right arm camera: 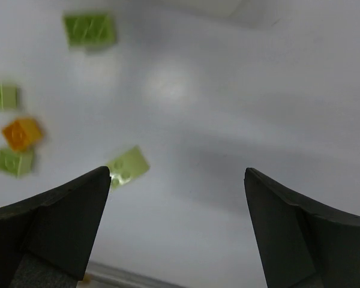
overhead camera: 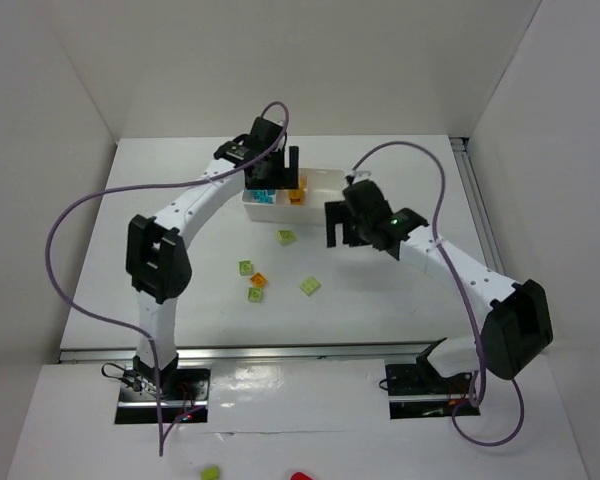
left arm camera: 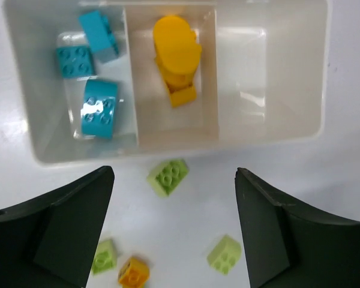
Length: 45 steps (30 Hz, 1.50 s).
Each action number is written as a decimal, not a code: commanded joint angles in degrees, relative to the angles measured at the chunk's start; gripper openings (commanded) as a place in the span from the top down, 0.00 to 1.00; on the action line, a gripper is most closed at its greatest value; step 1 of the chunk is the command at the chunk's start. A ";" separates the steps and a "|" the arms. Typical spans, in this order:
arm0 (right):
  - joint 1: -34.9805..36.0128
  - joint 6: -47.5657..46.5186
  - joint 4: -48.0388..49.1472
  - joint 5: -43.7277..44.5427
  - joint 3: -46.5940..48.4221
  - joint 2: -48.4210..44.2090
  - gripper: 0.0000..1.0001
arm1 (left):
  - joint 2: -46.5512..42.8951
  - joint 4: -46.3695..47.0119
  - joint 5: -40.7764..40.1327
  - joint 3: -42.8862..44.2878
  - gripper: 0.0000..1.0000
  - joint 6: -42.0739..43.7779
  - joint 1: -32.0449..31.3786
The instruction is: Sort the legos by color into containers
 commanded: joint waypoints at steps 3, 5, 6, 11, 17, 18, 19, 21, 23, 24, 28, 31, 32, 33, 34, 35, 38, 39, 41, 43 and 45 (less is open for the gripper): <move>15.17 -0.47 8.36 -6.54 -10.35 0.37 0.00 | -18.72 -0.05 -2.04 -10.84 0.09 1.46 0.68; 17.57 -2.48 9.16 -6.54 -10.88 3.70 0.00 | -22.18 -0.83 -3.18 -15.14 0.09 1.46 2.08; 18.45 -3.10 9.87 -5.84 -10.89 5.12 0.00 | -23.50 -1.36 -3.71 -16.30 0.09 1.46 2.95; 19.60 -5.56 12.24 -5.84 -10.27 13.11 0.03 | -30.96 -4.26 -7.04 -21.66 0.09 1.99 4.89; 19.60 -6.18 16.54 -3.90 -9.75 18.22 0.15 | -37.12 -7.33 -6.44 -31.41 0.11 1.38 6.56; 19.60 -6.18 17.08 -3.20 -9.75 19.01 0.15 | -37.92 -8.04 -5.22 -34.47 0.11 0.77 6.57; 19.60 -6.18 17.69 -3.20 -9.75 19.02 0.16 | -39.66 -8.04 -5.21 -36.07 0.11 -0.11 6.57; 19.60 -6.18 17.70 -1.80 -9.13 20.42 0.16 | -41.43 -8.57 -1.70 -39.49 0.13 -1.60 6.57; 19.60 -6.18 18.22 -0.74 -9.13 21.30 0.16 | -43.62 -8.57 0.15 -44.24 0.13 -2.75 6.57; 19.60 -5.66 18.22 0.05 -9.13 21.82 0.16 | -44.16 -7.96 1.98 -45.74 0.13 -3.28 6.57; 19.60 -5.66 18.75 1.73 -8.60 23.49 0.20 | -44.87 -6.46 4.46 -52.24 0.14 -5.47 5.43; 19.60 -4.34 18.22 4.53 -7.20 24.03 0.29 | -44.87 -5.32 4.99 -52.96 0.14 -5.48 4.90; 19.60 -4.34 16.74 5.84 -6.59 24.64 0.29 | -44.87 -5.32 4.99 -52.96 0.14 -5.48 4.90; 19.60 -3.47 15.95 8.29 -6.58 24.64 0.29 | -44.87 -5.32 4.99 -52.96 0.14 -5.48 4.37; 19.08 -3.46 15.16 9.01 -5.89 25.16 0.29 | -44.35 -5.32 4.47 -52.96 0.14 -5.48 4.37; 19.07 -2.24 12.89 10.15 -5.01 25.17 0.24 | -44.34 -5.32 4.46 -52.35 0.14 -5.48 4.37; 16.44 2.06 9.10 10.16 -4.47 24.65 0.01 | -43.81 -4.80 4.46 -51.64 0.14 -4.87 4.37; 16.44 2.08 8.47 10.16 -4.47 24.12 0.01 | -43.20 -4.79 4.46 -51.64 0.14 -4.86 4.37; 15.92 5.41 6.37 8.85 -3.95 23.41 0.01 | -42.68 -4.79 4.46 -51.64 0.14 -4.34 4.37; 15.91 8.65 4.96 8.14 -3.95 23.41 0.01 | -42.67 -4.27 4.46 -51.64 0.14 -4.34 4.37; 15.91 11.03 3.73 8.14 -3.95 23.41 0.04 | -42.67 -4.26 4.46 -51.64 0.14 -4.34 4.37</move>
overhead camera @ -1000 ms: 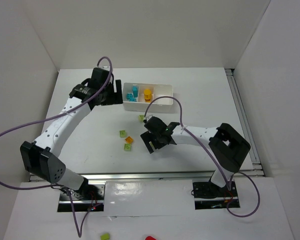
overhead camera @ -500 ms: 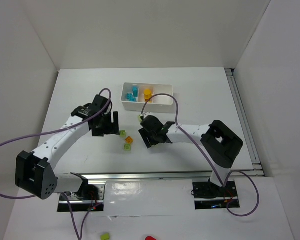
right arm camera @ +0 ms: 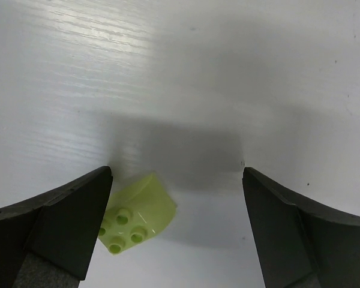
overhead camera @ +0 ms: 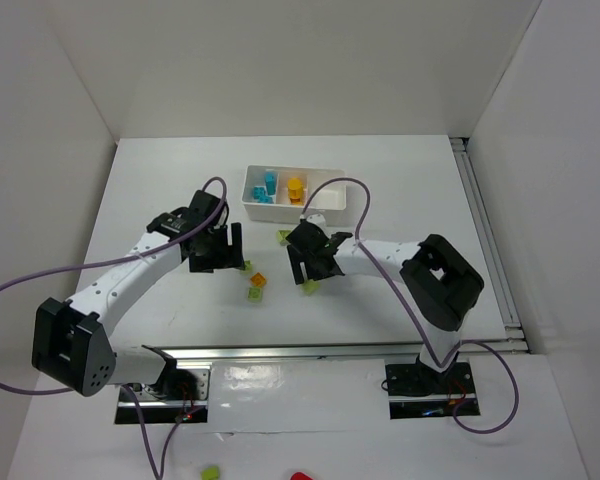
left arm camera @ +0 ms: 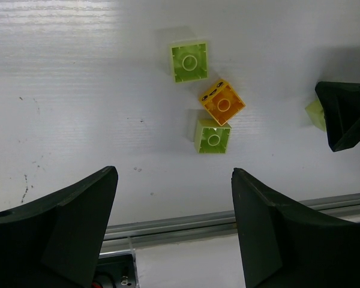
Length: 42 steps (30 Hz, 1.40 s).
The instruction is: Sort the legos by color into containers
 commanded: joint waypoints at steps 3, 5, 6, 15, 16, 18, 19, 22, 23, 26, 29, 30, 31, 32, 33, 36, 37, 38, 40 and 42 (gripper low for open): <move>0.04 8.52 -9.70 0.86 -0.78 0.18 0.05 | 0.19 0.92 1.31 1.60 0.14 0.45 -0.70; 0.04 9.75 -10.24 -0.97 -1.31 -1.48 0.05 | 0.19 0.92 1.32 1.60 0.14 0.45 -0.70; 0.04 9.76 -11.02 -1.68 -2.09 -2.01 0.05 | 0.19 0.92 1.32 1.60 0.14 0.45 -0.70; 3.12 13.01 -11.65 -6.08 -2.64 -2.46 0.35 | 0.81 0.92 1.32 2.13 0.15 0.98 -0.70; 3.64 13.53 -11.65 -6.69 -1.93 -1.50 0.40 | 0.81 0.92 1.32 2.13 0.15 0.98 -0.70; 4.26 13.53 -11.65 -6.70 -0.79 -0.53 0.54 | 0.81 0.92 0.80 2.13 0.15 0.98 -0.70; 4.87 13.53 -12.17 -6.70 0.52 0.17 0.54 | 0.81 0.92 0.79 2.13 0.15 0.98 -0.70; 4.88 12.84 -13.57 -3.20 3.25 0.18 0.66 | 0.81 0.92 0.79 1.52 0.15 0.98 -0.70; 4.88 12.83 -15.23 -1.44 5.87 0.18 0.67 | 0.81 0.92 0.79 1.52 0.15 0.98 -0.70; 3.65 9.85 -17.88 4.10 11.41 -0.87 0.67 | 0.81 1.44 1.93 0.12 0.15 1.50 -2.01; -0.12 6.07 -18.41 5.61 14.67 -2.10 0.67 | 3.08 1.97 4.04 -0.42 0.12 2.82 -3.86; -2.48 5.19 -18.41 5.61 16.69 -2.10 0.67 | 3.79 1.97 4.04 -0.42 0.11 2.82 -4.56; -3.72 3.18 -17.63 5.61 17.58 -2.10 0.67 | 4.32 1.97 2.65 -0.42 0.10 2.30 -5.70; -4.87 2.38 -16.75 5.61 19.41 -2.10 0.67 | 4.84 1.97 2.64 -0.42 0.10 2.30 -6.24; -7.14 1.33 -16.14 5.61 20.30 -2.10 0.67 | 5.37 1.97 2.64 -1.03 0.10 1.60 -6.24; -10.06 -2.01 -12.89 5.61 24.42 -0.26 0.67 | 5.38 3.72 2.64 -2.26 0.10 0.19 -7.47; -11.98 -2.72 -12.27 5.61 25.83 0.52 0.67 | 5.38 4.34 2.64 -3.22 0.10 -0.68 -7.47; -13.04 -3.51 -12.26 5.61 27.41 2.53 0.67 | 5.38 5.74 4.03 -3.23 0.08 -1.21 -8.17; -15.32 -4.04 -11.73 4.90 33.12 4.91 0.67 | 6.16 6.37 4.04 -4.63 0.03 -1.22 -8.87; -16.56 -4.66 -11.21 3.50 36.64 8.69 0.67 | 7.74 7.07 4.04 -4.64 0.03 -1.75 -9.67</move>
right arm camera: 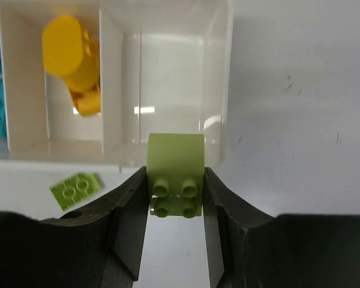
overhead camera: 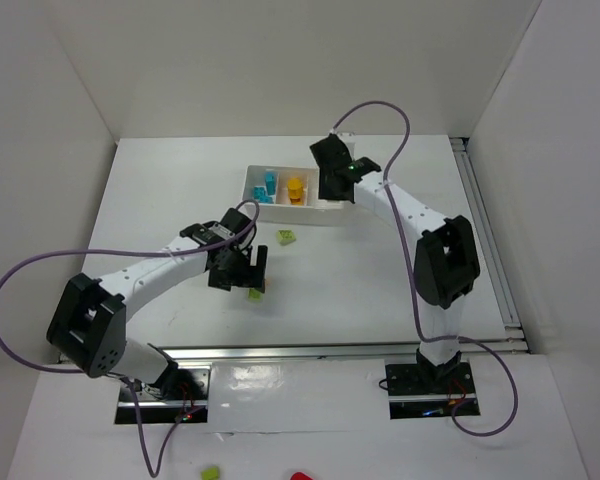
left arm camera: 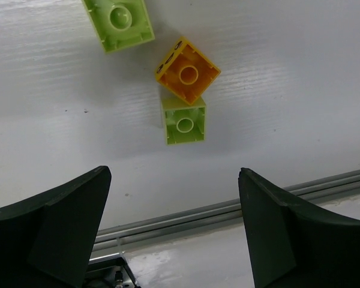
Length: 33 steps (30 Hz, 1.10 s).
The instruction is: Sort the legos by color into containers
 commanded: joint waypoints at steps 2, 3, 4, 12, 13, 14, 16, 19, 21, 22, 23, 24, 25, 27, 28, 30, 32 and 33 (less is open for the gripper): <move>-3.09 -2.87 3.22 -1.36 10.81 8.31 0.66 | 3.59 3.24 0.15 -0.90 0.03 -1.44 -2.46; -3.62 -3.48 3.22 -2.14 12.48 9.81 0.66 | 3.61 3.25 0.15 -0.90 0.03 -1.96 -2.46; -3.62 -3.48 3.22 -2.15 15.98 11.31 0.66 | 4.30 3.77 -0.64 -1.60 0.03 -1.97 -2.98; -4.77 -3.48 -1.44 -3.12 28.94 18.98 0.10 | 7.38 6.41 -2.67 -1.08 0.16 -1.97 -2.99; -4.76 -3.48 -1.44 -3.12 28.94 17.67 0.10 | 8.26 6.41 -2.67 -1.08 0.18 -1.97 -2.99; -4.76 -3.48 -0.83 -2.25 28.94 16.87 0.09 | 8.26 6.41 -2.67 -1.08 0.19 -1.97 -2.99; -4.76 -4.00 -0.82 -1.01 27.36 13.81 0.09 | 8.97 7.81 -2.14 -1.08 0.20 -1.97 -2.99; -4.76 -4.01 0.23 0.74 23.23 9.06 0.09 | 10.29 7.82 -2.14 -1.08 0.25 -1.97 -2.99; -5.29 -4.01 1.54 0.75 19.21 6.59 0.09 | 10.81 8.34 -2.14 -1.08 0.32 -1.97 -2.99; -5.29 -4.01 1.55 1.27 17.96 5.36 0.09 | 11.34 8.34 -2.14 -1.08 0.35 -1.97 -2.99; -5.90 -4.01 1.55 1.28 16.82 3.26 0.09 | 11.34 8.87 -2.14 -1.08 0.40 -1.97 -2.99; -5.91 -4.01 2.07 1.80 15.07 2.46 0.09 | 11.34 8.87 -2.14 -0.38 0.46 -1.45 -3.51; -6.51 -4.01 2.08 1.80 14.27 1.66 0.09 | 11.34 8.87 -2.14 -0.37 0.60 -1.44 -3.52; -7.13 -4.01 1.55 3.03 11.03 -1.23 0.09 | 11.34 6.34 -2.14 2.34 0.73 -1.44 -3.52; -7.14 -4.01 2.07 3.03 9.61 -2.38 0.09 | 11.34 4.84 -2.14 3.48 0.83 -0.74 -4.04; -8.45 -4.01 2.08 3.03 6.80 -5.79 0.09 | 10.73 1.24 -1.01 8.12 0.94 -0.21 -4.04; -10.38 -3.39 2.08 1.81 2.85 -8.00 0.09 | 9.93 -2.55 2.93 12.09 1.00 0.75 -4.57; -11.17 -2.78 2.77 1.80 1.27 -10.36 0.09 | 9.33 -2.55 6.44 16.28 1.00 0.76 -4.57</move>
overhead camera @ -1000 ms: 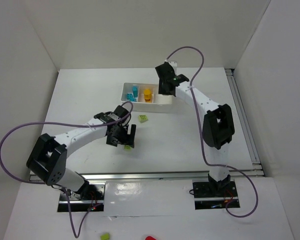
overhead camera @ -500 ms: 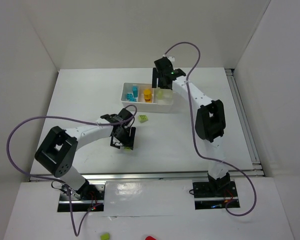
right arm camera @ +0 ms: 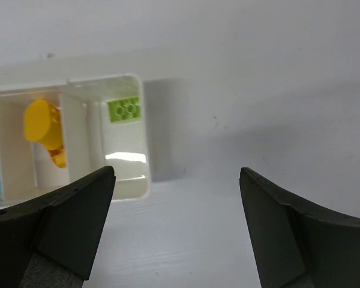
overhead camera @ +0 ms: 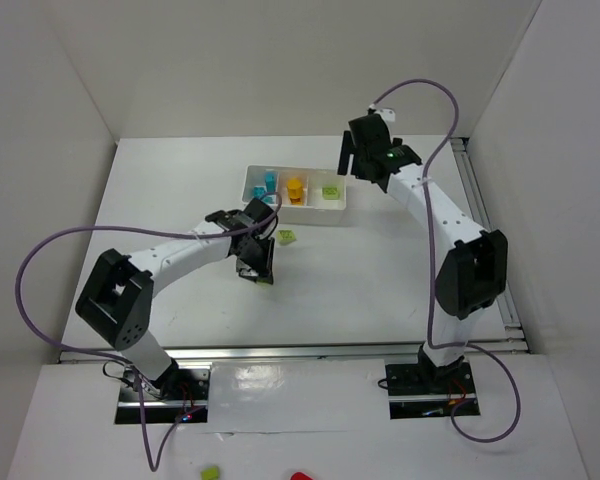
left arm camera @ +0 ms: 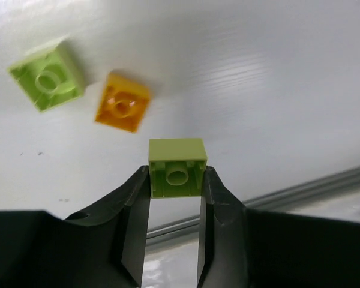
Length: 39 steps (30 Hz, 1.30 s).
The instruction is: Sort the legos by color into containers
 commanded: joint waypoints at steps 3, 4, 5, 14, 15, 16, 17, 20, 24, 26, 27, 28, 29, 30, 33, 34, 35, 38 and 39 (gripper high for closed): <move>-5.09 2.18 2.41 0.36 -9.83 -10.04 0.09 | 0.60 -4.37 8.99 15.94 1.00 0.89 -1.23; -5.88 2.19 2.93 0.36 -12.54 -11.19 0.09 | 3.92 -4.37 9.00 21.63 1.00 0.88 -1.23; -7.37 2.80 2.94 -0.25 -13.53 -12.25 0.09 | 6.13 -4.37 9.00 24.82 1.00 0.88 -1.23; -11.60 3.86 2.94 -1.93 -18.98 -19.11 0.09 | 35.05 -10.34 6.02 68.07 1.00 6.07 -1.23; -12.21 3.86 2.94 -2.62 -18.98 -19.11 0.09 | 36.54 -10.35 5.14 69.48 1.00 6.07 -1.23; -12.21 3.34 2.42 -3.41 -18.98 -19.64 0.09 | 38.56 -9.57 4.61 70.45 1.00 5.46 -0.45; -12.91 3.33 1.71 -3.42 -18.98 -19.64 0.09 | 39.10 -8.51 4.61 70.46 1.00 5.45 -0.44; -13.53 3.33 1.71 -4.12 -19.60 -20.69 0.09 | 41.12 -4.12 3.20 70.46 0.98 5.45 0.09; -13.53 3.33 1.01 -5.44 -20.13 -21.22 0.09 | 43.50 -2.53 1.53 73.89 0.69 5.45 0.09; -13.53 3.33 1.00 -6.14 -20.13 -21.22 0.09 | 43.50 -1.21 1.53 73.89 0.43 5.45 0.09; -13.53 3.33 1.00 -6.15 -20.13 -21.22 0.09 | 42.98 -0.69 1.53 73.28 0.34 5.45 0.09; -13.53 3.33 1.00 -6.75 -20.65 -21.22 0.09 | 42.28 -0.68 1.53 73.28 0.25 5.45 0.09; -13.53 3.33 1.00 -7.37 -20.65 -21.22 0.09 | 42.27 0.19 0.92 72.75 0.20 5.45 0.09; -13.53 3.33 1.00 -7.38 -20.65 -21.22 0.09 | 42.27 0.20 0.91 72.75 0.15 5.45 0.09; -13.53 3.33 1.00 -7.38 -20.65 -21.22 0.09 | 41.22 0.73 0.91 72.75 0.00 6.50 0.09; -13.01 3.33 1.00 -7.38 -20.65 -21.75 0.09 | 40.52 0.73 0.91 71.97 0.00 6.51 0.09; -13.01 3.33 0.48 -7.38 -20.65 -21.75 0.10 | 37.90 0.12 0.22 71.17 0.00 6.51 0.09; -12.30 3.33 0.48 -7.90 -22.23 -22.80 0.10 | 29.39 0.28 -5.12 60.40 0.00 6.51 0.09; -11.43 2.72 0.48 -9.30 -22.76 -23.50 0.10 | 21.61 0.89 -7.15 55.66 0.02 6.51 0.09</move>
